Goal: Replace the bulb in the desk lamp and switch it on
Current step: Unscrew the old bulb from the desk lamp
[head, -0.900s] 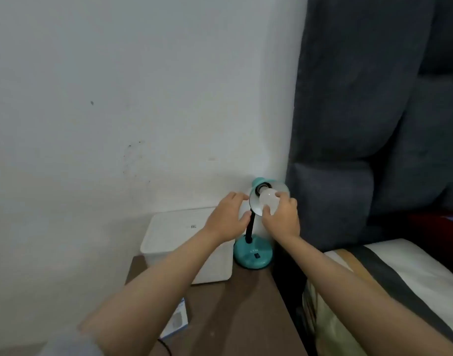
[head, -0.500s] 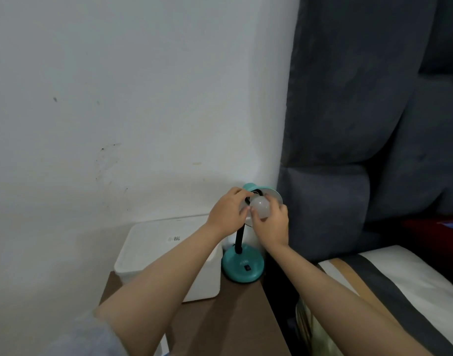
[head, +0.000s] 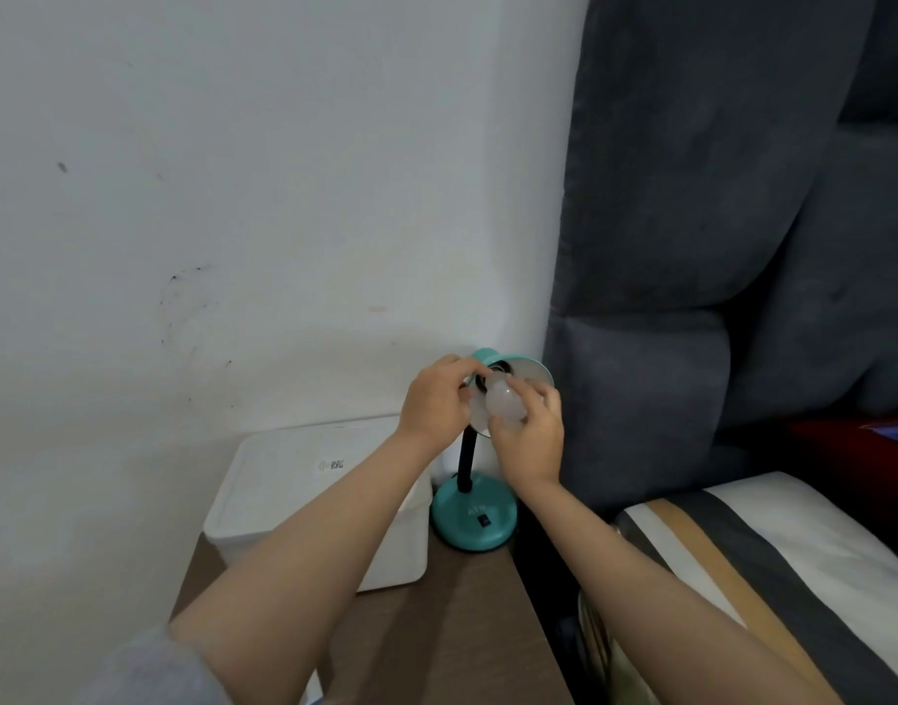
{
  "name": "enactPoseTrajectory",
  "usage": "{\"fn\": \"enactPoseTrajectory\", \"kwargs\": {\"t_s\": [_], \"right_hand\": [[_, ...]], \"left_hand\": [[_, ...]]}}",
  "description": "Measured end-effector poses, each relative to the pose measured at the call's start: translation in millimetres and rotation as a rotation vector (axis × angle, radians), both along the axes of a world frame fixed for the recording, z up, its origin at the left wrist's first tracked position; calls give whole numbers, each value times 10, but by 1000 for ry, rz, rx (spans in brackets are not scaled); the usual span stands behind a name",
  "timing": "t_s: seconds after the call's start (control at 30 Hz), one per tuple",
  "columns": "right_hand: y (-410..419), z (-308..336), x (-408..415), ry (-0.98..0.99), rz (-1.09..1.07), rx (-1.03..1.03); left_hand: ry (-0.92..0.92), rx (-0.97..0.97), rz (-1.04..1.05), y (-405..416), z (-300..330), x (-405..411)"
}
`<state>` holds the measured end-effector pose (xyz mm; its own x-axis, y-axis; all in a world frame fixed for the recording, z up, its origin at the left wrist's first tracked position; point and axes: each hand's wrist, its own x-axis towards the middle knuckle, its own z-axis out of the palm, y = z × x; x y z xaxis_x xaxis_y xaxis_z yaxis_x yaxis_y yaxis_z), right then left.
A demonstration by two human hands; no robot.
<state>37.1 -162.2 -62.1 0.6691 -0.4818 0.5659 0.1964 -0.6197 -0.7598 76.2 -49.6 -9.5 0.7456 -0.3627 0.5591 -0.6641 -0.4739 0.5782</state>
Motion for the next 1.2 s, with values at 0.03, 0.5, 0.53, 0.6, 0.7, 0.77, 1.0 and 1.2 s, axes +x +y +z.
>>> {"fn": "enactPoseTrajectory", "kwargs": {"t_s": [0.03, 0.5, 0.53, 0.6, 0.7, 0.77, 1.0, 1.2], "right_hand": [[-3, -5, -4, 22, 0, -73], [161, 105, -114, 52, -127, 381], [163, 114, -113, 47, -127, 351], [153, 75, -110, 19, -111, 224], [116, -55, -108, -39, -80, 93], [132, -47, -135, -73, -102, 196], [209, 105, -104, 42, -145, 488], [247, 5, -117, -65, -109, 459]], "left_hand": [[11, 10, -4, 0, 12, -7], [17, 5, -19, -37, -13, 5], [16, 1, -20, -31, -17, 9], [23, -12, -23, -24, -15, 18], [22, -16, -28, -31, -18, 20], [13, -27, -29, -35, -37, 25], [12, -38, -25, -38, -63, 39], [21, -47, -32, -49, -69, 43]]}}
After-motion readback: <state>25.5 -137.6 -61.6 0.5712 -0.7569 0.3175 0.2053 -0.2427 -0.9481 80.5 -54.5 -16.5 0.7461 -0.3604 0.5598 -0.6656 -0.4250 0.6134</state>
